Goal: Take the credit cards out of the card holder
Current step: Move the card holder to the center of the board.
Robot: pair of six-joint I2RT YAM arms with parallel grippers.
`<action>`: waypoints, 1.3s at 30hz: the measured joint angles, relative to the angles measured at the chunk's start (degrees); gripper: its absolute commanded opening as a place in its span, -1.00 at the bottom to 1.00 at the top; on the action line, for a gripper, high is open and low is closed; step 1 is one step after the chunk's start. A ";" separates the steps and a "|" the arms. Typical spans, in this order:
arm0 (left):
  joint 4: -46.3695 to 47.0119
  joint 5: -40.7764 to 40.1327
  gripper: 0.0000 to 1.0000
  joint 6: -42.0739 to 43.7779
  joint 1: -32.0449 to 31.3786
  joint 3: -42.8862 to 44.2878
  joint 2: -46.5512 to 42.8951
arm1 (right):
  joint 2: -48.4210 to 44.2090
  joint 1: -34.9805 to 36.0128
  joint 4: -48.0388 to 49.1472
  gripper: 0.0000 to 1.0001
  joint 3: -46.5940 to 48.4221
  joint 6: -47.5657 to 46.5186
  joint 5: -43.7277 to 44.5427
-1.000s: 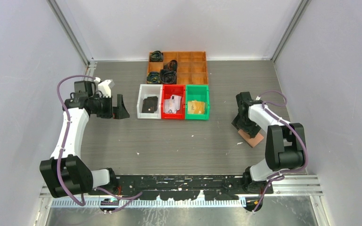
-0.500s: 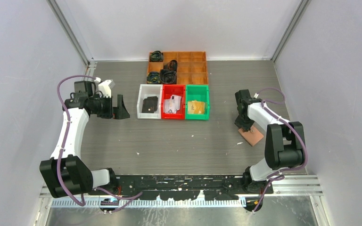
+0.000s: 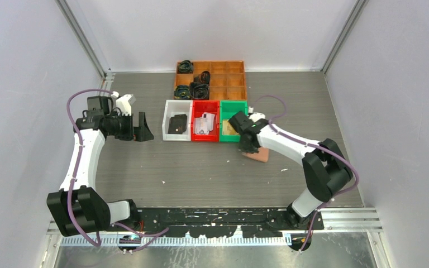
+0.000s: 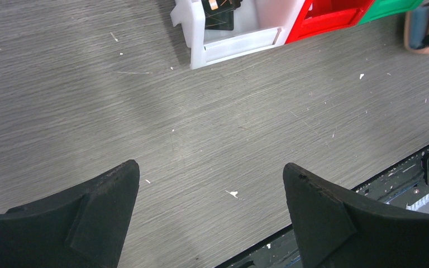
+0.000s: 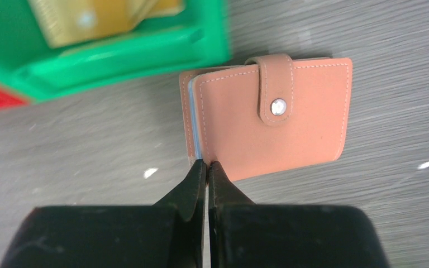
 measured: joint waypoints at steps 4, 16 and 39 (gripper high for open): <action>-0.02 0.00 0.99 -0.33 0.00 0.00 -0.15 | 4.44 7.72 0.00 -0.99 4.35 2.56 0.61; -0.11 -0.02 0.99 -0.96 0.00 0.00 -0.81 | 11.32 14.73 0.83 0.46 13.31 0.90 -4.00; -0.79 0.48 0.99 -0.96 0.00 0.33 -0.81 | 13.14 2.32 2.71 -0.29 18.88 -11.96 -17.90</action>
